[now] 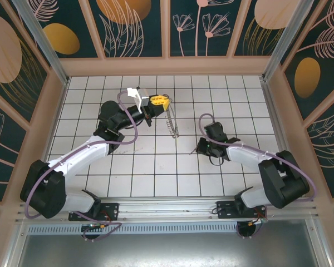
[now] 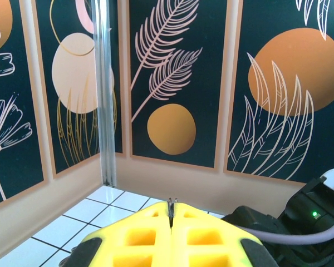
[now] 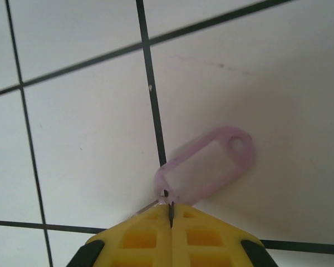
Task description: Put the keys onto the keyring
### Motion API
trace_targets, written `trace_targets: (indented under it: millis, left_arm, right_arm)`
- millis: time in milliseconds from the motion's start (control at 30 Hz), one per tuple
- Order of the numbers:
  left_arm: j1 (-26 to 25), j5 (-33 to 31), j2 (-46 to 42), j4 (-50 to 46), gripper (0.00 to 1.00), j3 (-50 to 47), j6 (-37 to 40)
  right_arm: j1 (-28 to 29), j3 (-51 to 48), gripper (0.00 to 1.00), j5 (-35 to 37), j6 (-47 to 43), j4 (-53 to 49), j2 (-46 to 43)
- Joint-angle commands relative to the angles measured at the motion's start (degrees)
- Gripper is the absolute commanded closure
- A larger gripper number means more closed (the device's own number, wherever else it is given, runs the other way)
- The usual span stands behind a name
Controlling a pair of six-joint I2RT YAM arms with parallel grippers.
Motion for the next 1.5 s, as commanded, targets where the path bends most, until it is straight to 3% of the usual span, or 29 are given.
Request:
trace_targets:
  millis: [0, 367, 533, 700, 833, 1100, 1300, 1467]
  left_arm:
    - [-0.27, -0.13, -0.21, 4.37, 1.00, 0.17, -0.95]
    - [-0.31, 0.10, 0.12, 4.54, 1.00, 0.26, -1.19]
    - [-0.26, 0.24, 0.17, 4.53, 1.00, 0.36, -1.39]
    - [-0.29, 0.36, 0.12, 4.64, 1.00, 0.41, -1.37]
    - [-0.31, 0.34, 0.05, 4.83, 1.00, 0.25, -1.39]
    - [-0.29, 0.50, -0.04, 5.15, 1.00, -0.19, -1.32]
    - [-0.31, 0.49, -0.09, 5.68, 1.00, -0.44, -1.47]
    - [-0.31, 0.67, 0.06, 6.47, 1.00, -0.81, -1.73]
  right_arm:
    - [1.64, 2.53, 1.00, 2.26, -1.78, -2.01, 1.77]
    - [4.23, 5.40, 1.00, 4.78, -1.54, -3.93, 3.48]
    - [4.23, 6.12, 0.80, 4.15, -0.44, -3.98, 2.38]
    - [4.26, 6.32, 0.72, 3.24, 1.13, -4.43, -0.59]
    - [4.23, 5.61, 0.58, 2.10, 4.31, -4.84, -2.75]
    - [4.23, 1.20, 0.50, -2.51, 14.39, -1.47, -5.28]
    - [4.15, -1.35, 0.37, -2.71, 18.79, 0.18, -6.51]
    - [4.05, -2.00, 0.44, -3.17, 21.38, 1.96, -5.97]
